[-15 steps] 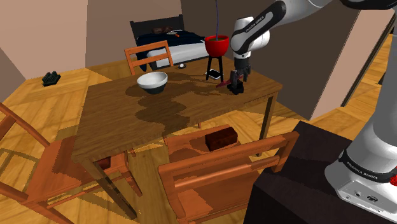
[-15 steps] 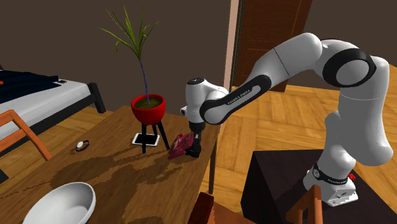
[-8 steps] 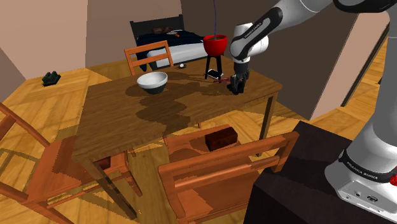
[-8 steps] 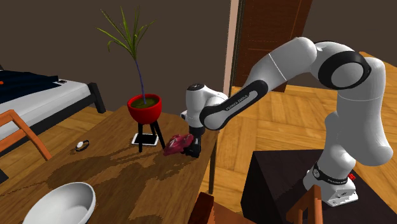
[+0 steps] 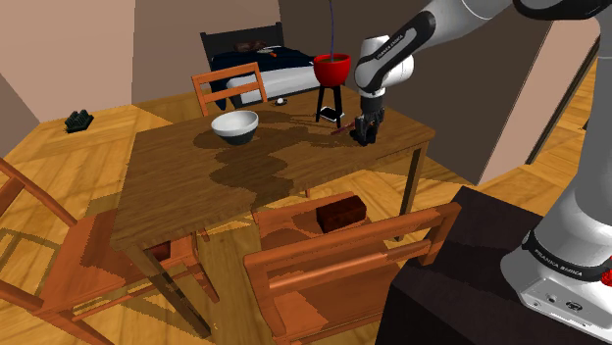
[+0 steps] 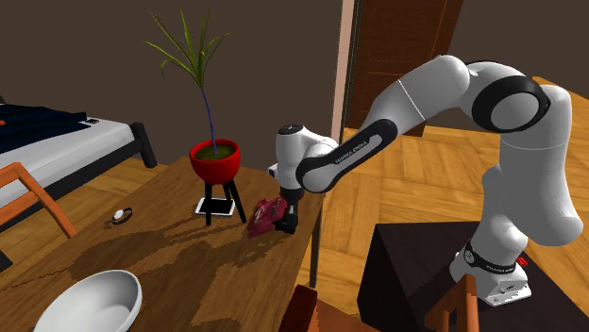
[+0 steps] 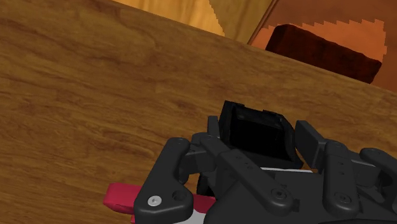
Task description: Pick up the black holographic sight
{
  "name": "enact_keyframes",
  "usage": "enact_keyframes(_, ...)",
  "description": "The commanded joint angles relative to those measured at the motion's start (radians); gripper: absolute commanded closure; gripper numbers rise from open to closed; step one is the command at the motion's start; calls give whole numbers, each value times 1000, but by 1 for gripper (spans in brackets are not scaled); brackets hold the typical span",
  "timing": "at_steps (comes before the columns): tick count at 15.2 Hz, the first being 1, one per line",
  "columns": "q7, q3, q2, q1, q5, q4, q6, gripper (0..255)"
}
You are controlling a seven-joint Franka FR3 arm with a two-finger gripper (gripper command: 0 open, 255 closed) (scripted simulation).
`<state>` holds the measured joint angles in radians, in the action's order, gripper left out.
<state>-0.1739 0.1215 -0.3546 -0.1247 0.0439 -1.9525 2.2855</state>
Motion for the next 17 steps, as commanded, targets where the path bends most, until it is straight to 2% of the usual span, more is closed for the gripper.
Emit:
enact_keyframes(1,0,1,7,0,-2,2,-14,255)
enact_keyframes(15,10,7,103,5,-18,68,-176,255)
enact_keyframes(17,10,7,104,5,-18,69,-177,255)
